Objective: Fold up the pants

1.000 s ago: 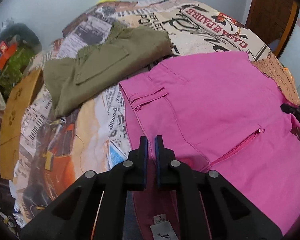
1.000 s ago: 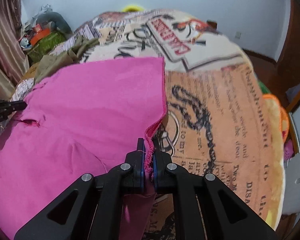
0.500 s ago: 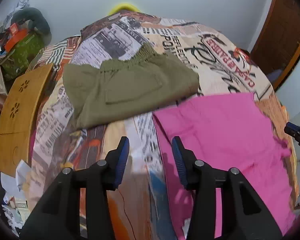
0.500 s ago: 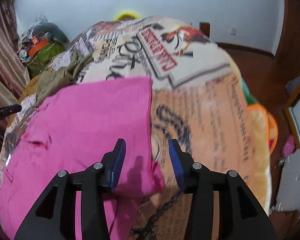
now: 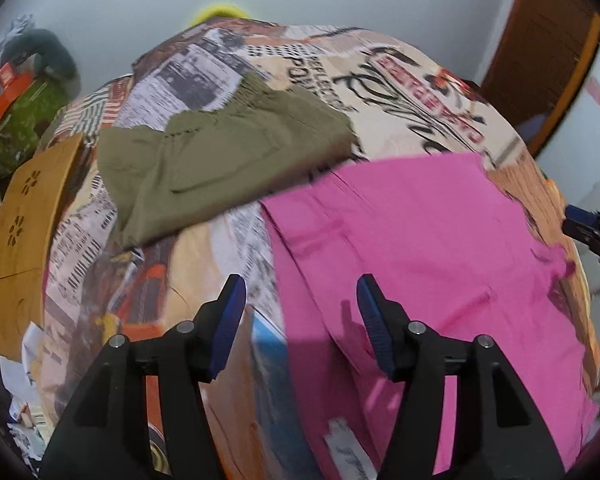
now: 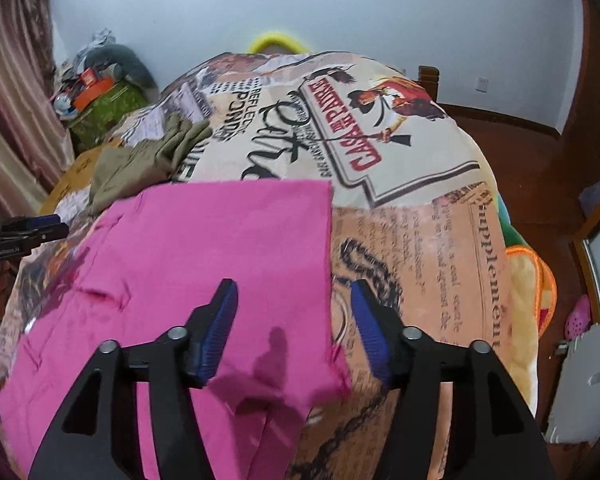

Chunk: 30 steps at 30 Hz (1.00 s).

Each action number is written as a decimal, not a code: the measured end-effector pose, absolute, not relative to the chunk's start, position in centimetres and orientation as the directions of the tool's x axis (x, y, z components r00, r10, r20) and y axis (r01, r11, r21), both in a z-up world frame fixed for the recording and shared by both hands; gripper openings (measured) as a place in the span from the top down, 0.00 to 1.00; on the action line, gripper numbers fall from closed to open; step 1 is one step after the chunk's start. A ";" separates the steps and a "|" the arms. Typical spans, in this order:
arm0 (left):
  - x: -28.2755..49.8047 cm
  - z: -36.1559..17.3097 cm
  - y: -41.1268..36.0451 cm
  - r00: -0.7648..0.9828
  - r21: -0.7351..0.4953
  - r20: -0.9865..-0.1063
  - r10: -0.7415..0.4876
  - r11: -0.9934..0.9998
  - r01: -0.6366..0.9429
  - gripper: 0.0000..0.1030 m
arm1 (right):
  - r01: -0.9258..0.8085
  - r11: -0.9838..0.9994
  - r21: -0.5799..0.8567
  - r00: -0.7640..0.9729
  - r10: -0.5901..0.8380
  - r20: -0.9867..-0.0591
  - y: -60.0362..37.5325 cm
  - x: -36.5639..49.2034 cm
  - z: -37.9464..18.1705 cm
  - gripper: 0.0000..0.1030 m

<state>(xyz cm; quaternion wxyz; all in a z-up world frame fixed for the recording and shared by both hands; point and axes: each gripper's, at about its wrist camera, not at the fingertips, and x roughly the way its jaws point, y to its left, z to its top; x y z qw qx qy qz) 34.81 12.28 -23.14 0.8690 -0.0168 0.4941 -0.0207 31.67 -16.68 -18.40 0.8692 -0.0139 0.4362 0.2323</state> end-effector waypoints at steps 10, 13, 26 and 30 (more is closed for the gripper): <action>32.5 -22.3 10.6 0.511 -0.082 -0.854 -0.100 0.995 0.058 0.29 | -0.467 0.870 0.160 0.484 0.403 -0.777 -15.5 29.1 -18.0 0.46; 34.5 -22.3 11.9 0.511 -0.109 -0.854 -0.100 0.994 0.012 0.29 | -0.474 0.869 0.143 0.501 0.399 -0.768 -14.7 30.0 -17.5 0.46; 43.9 -28.2 16.1 0.416 -0.235 -0.891 -0.181 0.969 -0.082 0.31 | -0.440 0.884 0.158 0.479 0.379 -0.792 -11.7 40.7 -20.7 0.46; 44.9 -29.8 16.1 0.396 -0.252 -0.896 -0.200 0.964 -0.083 0.32 | -0.447 0.879 0.165 0.451 0.381 -0.808 -12.0 42.8 -21.7 0.46</action>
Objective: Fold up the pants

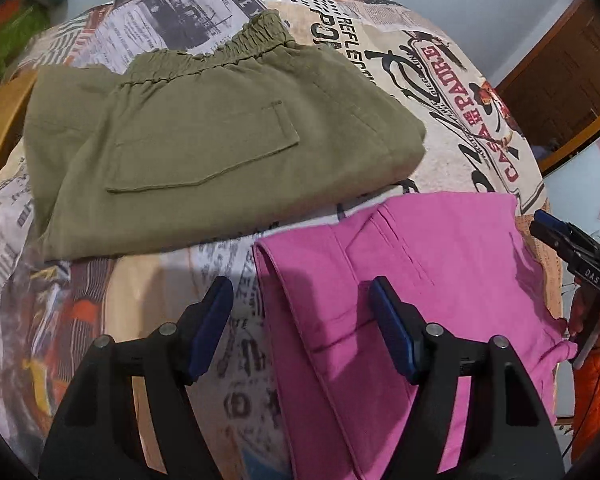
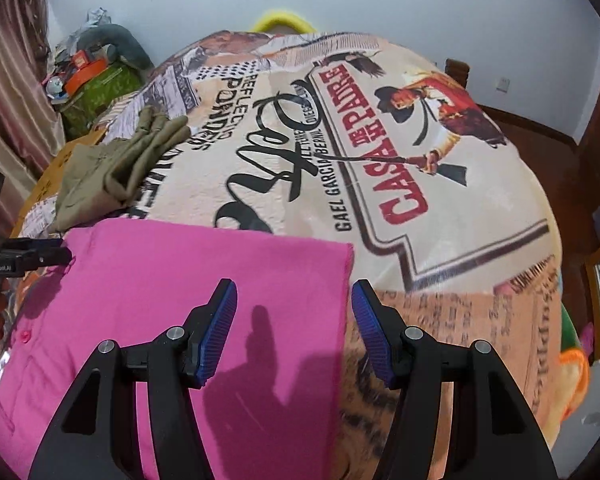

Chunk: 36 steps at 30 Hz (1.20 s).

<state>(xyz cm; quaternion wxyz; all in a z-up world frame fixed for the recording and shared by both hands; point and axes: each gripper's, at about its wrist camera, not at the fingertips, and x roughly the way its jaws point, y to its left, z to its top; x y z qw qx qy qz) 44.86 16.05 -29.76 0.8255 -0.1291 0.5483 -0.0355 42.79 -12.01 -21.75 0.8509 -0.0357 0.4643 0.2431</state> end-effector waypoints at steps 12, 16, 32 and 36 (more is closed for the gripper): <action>46.2 -30.7 15.0 0.408 -0.175 -0.904 -0.127 0.981 -0.081 0.69 | -0.443 0.878 0.179 0.413 0.378 -0.829 -11.6 46.1 -24.9 0.56; 46.4 -30.7 15.2 0.403 -0.177 -0.906 -0.130 0.981 -0.082 0.85 | -0.436 0.884 0.171 0.435 0.373 -0.820 -11.8 46.2 -24.8 0.92; 44.2 -20.5 13.0 0.544 -0.082 -0.838 -0.045 0.996 -0.044 0.91 | -0.420 0.901 0.108 0.580 0.358 -0.732 -13.1 43.6 -15.1 0.96; 43.2 -17.2 12.3 0.582 -0.077 -0.812 -0.045 0.997 -0.030 0.91 | -0.405 0.895 0.189 0.605 0.417 -0.679 -14.6 42.5 -11.2 0.96</action>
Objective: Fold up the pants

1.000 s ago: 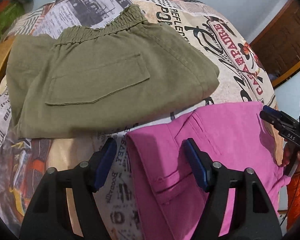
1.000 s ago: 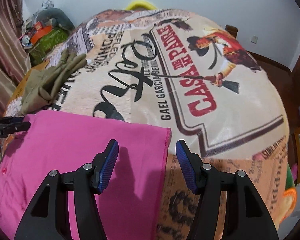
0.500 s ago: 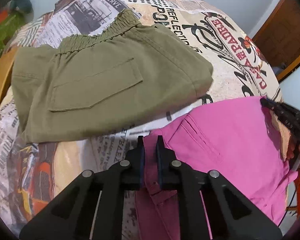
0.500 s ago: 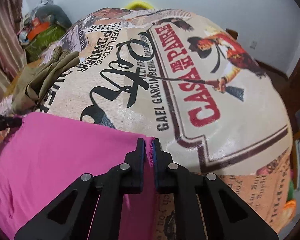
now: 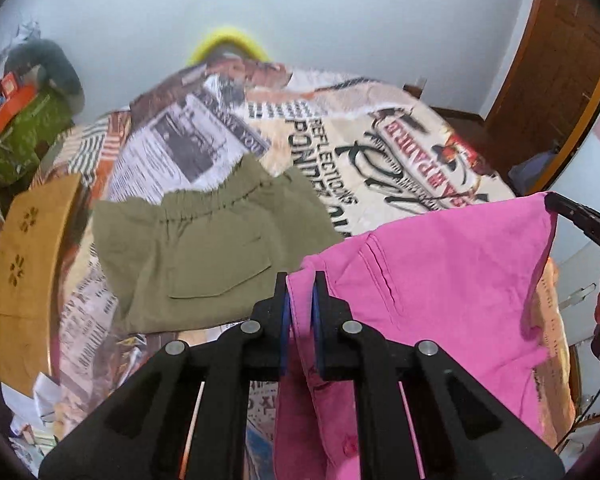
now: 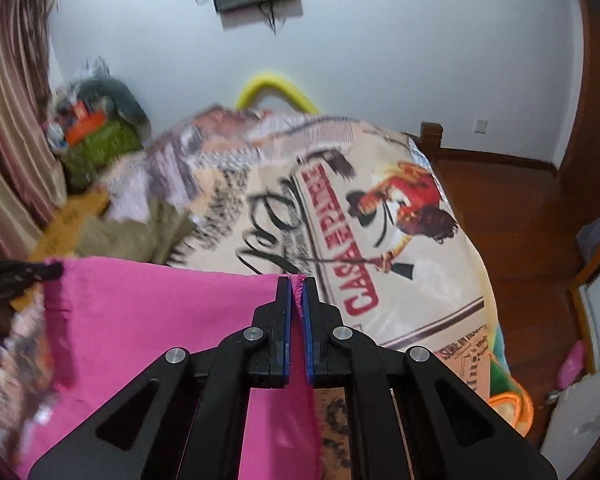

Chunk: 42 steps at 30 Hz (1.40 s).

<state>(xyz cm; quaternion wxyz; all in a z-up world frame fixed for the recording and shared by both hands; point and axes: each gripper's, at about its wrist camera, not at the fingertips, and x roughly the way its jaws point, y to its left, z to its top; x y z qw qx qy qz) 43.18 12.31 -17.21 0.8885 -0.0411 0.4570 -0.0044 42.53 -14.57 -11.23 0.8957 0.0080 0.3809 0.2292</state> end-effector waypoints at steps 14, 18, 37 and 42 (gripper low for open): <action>33.2 -14.0 10.6 0.595 -0.071 -0.801 -0.063 0.997 0.010 0.91 | -0.438 0.868 0.234 0.614 0.479 -0.627 -17.1 31.6 -7.8 0.96; 30.0 -14.2 9.8 0.603 -0.037 -0.796 -0.047 0.999 0.029 0.90 | -0.453 0.863 0.223 0.621 0.485 -0.616 -17.4 28.0 -7.2 0.96; 16.4 -20.4 6.3 0.556 0.134 -0.830 0.041 0.983 0.128 0.90 | -0.466 0.870 0.164 0.516 0.418 -0.748 -18.3 15.5 -15.1 0.96; 14.8 -21.5 6.4 0.536 0.127 -0.844 0.037 0.983 0.132 0.89 | -0.472 0.871 0.137 0.486 0.386 -0.784 -18.3 13.3 -17.2 0.96</action>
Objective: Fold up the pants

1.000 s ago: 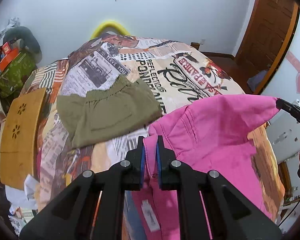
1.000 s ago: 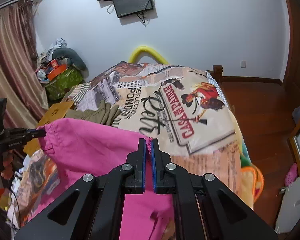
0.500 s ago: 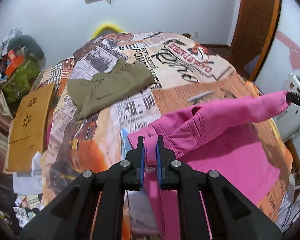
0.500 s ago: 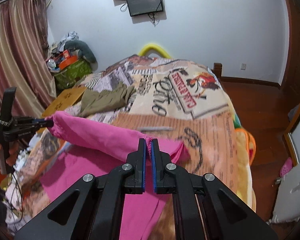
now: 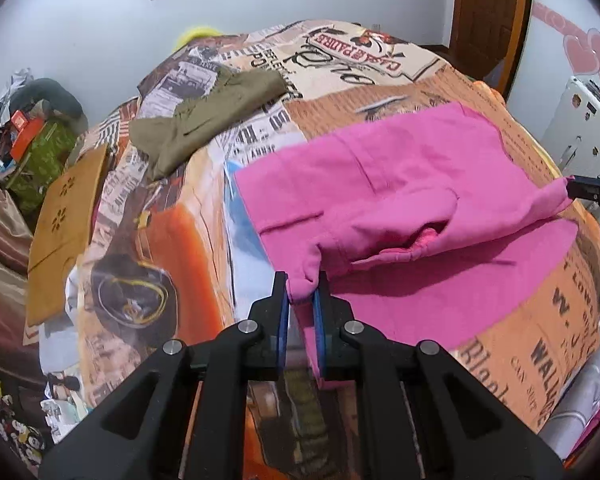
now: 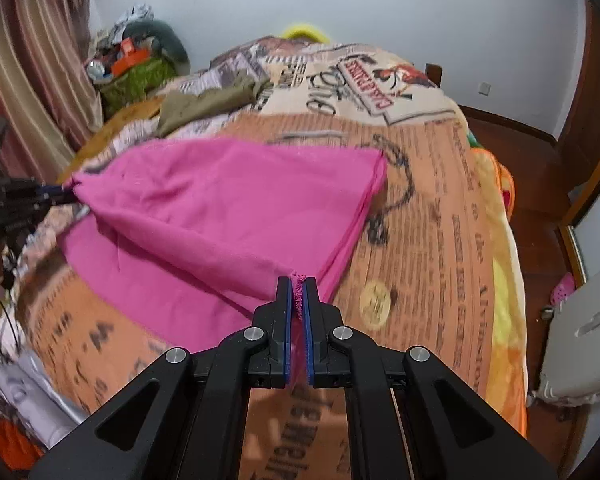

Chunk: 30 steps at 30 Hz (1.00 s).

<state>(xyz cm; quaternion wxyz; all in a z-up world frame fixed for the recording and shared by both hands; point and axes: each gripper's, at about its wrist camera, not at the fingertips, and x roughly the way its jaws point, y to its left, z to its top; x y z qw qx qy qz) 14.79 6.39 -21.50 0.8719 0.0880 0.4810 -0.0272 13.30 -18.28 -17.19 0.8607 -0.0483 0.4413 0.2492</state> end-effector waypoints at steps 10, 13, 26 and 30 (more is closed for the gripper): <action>12.3 -21.2 7.4 0.524 0.098 -0.851 0.027 0.989 0.109 0.74 | -0.485 0.872 0.066 0.489 0.333 -0.806 -18.5 10.5 -17.0 0.78; 11.4 -19.9 7.1 0.557 0.122 -0.829 0.038 0.986 0.113 0.67 | -0.488 0.871 0.063 0.515 0.346 -0.784 -18.5 9.9 -16.0 0.60; 12.7 -18.4 2.0 0.583 0.128 -0.811 -0.039 0.962 0.242 0.43 | -0.616 0.785 0.071 0.493 0.453 -0.743 -12.5 9.3 -14.3 0.57; 13.2 -19.7 0.2 0.550 0.132 -0.834 -0.049 0.950 0.284 0.43 | -0.649 0.755 0.088 0.437 0.465 -0.770 -10.4 9.7 -16.3 0.57</action>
